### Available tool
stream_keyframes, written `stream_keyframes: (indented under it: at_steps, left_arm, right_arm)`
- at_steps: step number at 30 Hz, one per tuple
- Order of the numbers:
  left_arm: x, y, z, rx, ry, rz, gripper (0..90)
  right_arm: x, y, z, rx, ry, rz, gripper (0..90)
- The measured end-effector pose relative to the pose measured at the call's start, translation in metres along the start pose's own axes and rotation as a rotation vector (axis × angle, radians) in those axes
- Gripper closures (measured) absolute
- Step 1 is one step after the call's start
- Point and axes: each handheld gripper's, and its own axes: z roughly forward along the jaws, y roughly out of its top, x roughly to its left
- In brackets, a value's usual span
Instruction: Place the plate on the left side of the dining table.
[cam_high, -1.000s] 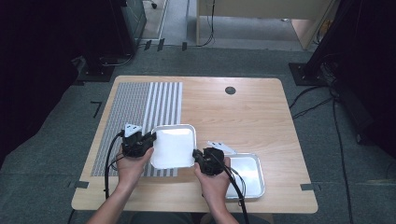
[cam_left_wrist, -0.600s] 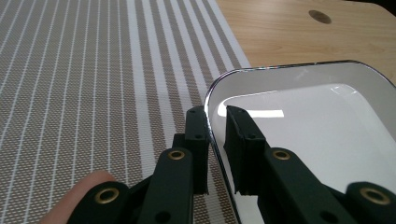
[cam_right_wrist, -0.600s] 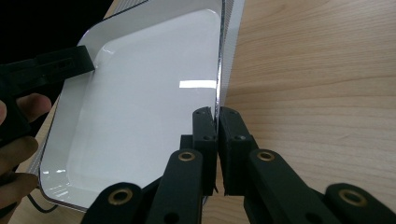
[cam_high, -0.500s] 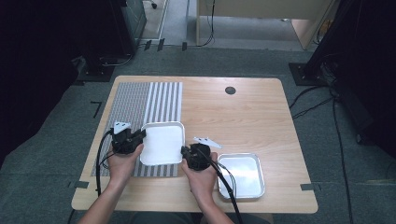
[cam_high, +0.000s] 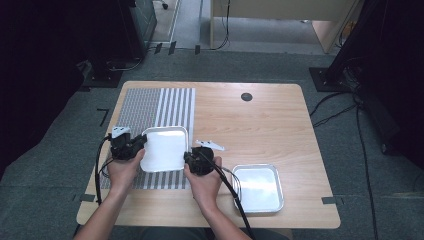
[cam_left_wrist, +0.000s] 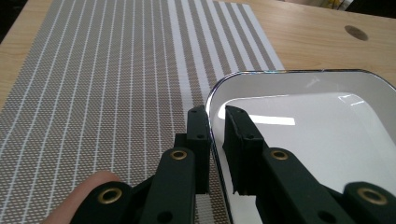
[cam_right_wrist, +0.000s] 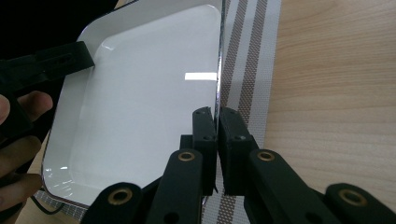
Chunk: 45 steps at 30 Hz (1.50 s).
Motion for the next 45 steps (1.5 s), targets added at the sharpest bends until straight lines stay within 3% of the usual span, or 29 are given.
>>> stream_keyframes:
  at_steps: [6,11,18,25,31,40,45]
  left_arm:
    - [0.009,0.004,0.008,0.005,0.021,-0.009,80.7]
    - [0.015,0.007,0.015,0.0,0.055,-0.028,80.5]
    - [0.027,0.016,0.024,0.0,0.053,-0.062,82.2]
    - [0.039,0.024,0.031,0.012,0.07,-0.065,82.7]
    - [0.049,0.021,0.047,0.041,0.089,-0.057,81.9]
    - [0.055,0.012,0.063,0.111,0.085,-0.053,80.1]
    - [0.056,0.01,0.072,0.123,0.089,-0.062,80.1]
  right_arm:
    - [0.008,0.007,0.01,0.014,-0.007,-0.008,87.0]
    - [0.012,0.01,0.023,0.032,-0.006,0.017,87.1]
    - [0.015,0.015,0.039,0.03,-0.003,0.027,87.1]
    - [0.024,0.02,0.051,0.029,-0.009,0.018,87.1]
    - [0.03,0.017,0.068,0.047,-0.036,0.025,86.8]
    - [0.024,0.009,0.086,0.084,-0.074,0.042,87.4]
    - [0.019,0.01,0.091,0.096,-0.082,0.084,87.8]
